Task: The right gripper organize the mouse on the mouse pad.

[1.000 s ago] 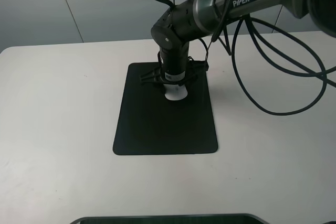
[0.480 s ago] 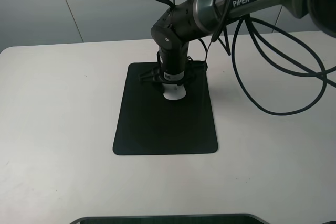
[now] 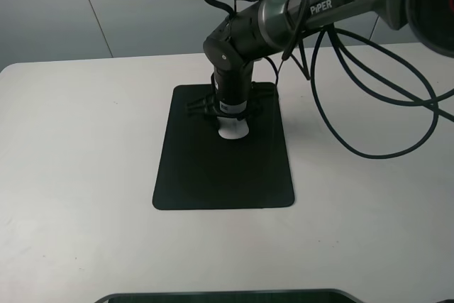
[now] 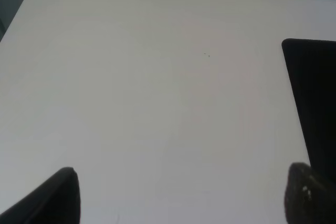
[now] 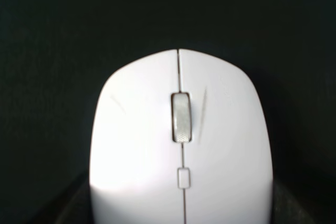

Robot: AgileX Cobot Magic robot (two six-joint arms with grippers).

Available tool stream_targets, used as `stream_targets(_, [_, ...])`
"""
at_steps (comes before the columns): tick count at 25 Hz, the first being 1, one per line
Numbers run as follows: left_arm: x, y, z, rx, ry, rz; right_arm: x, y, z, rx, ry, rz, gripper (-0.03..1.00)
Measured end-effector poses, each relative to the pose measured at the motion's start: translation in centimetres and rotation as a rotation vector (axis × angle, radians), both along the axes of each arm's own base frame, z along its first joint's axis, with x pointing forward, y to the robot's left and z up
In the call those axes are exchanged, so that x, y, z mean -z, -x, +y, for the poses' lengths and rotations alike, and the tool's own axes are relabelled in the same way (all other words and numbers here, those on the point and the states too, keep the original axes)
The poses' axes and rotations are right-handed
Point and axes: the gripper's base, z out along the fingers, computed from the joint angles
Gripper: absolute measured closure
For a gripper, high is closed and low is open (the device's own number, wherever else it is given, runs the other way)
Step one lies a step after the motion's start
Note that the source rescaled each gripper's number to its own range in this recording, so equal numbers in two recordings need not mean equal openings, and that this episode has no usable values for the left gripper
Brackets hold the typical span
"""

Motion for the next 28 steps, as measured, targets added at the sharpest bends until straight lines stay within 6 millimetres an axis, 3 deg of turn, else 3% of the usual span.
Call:
stream_targets(6, [0.0, 0.0, 0.0, 0.0, 0.0, 0.0, 0.0, 0.1, 0.1, 0.001, -0.015, 0.014, 0.97])
stream_targets(7, [0.0, 0.0, 0.0, 0.0, 0.0, 0.0, -0.1, 0.1, 0.2, 0.001, -0.016, 0.013, 0.93])
stream_targets(8, [0.0, 0.0, 0.0, 0.0, 0.0, 0.0, -0.1, 0.1, 0.2, 0.003, -0.017, 0.015, 0.73])
stream_targets(10, [0.0, 0.0, 0.0, 0.0, 0.0, 0.0, 0.0, 0.1, 0.2, 0.002, -0.017, 0.017, 0.21])
stream_targets(11, [0.0, 0.0, 0.0, 0.0, 0.0, 0.0, 0.0, 0.1, 0.2, 0.002, -0.017, 0.017, 0.07])
stream_targets(12, [0.0, 0.0, 0.0, 0.0, 0.0, 0.0, 0.0, 0.1, 0.2, 0.002, -0.017, 0.017, 0.02])
stream_targets(19, [0.0, 0.0, 0.0, 0.0, 0.0, 0.0, -1.0, 0.2, 0.0, -0.021, 0.006, 0.025, -0.03])
stream_targets(28, [0.0, 0.0, 0.0, -0.001, 0.002, 0.0, -9.3, 1.0, -0.7, -0.173, -0.025, -0.07, -0.03])
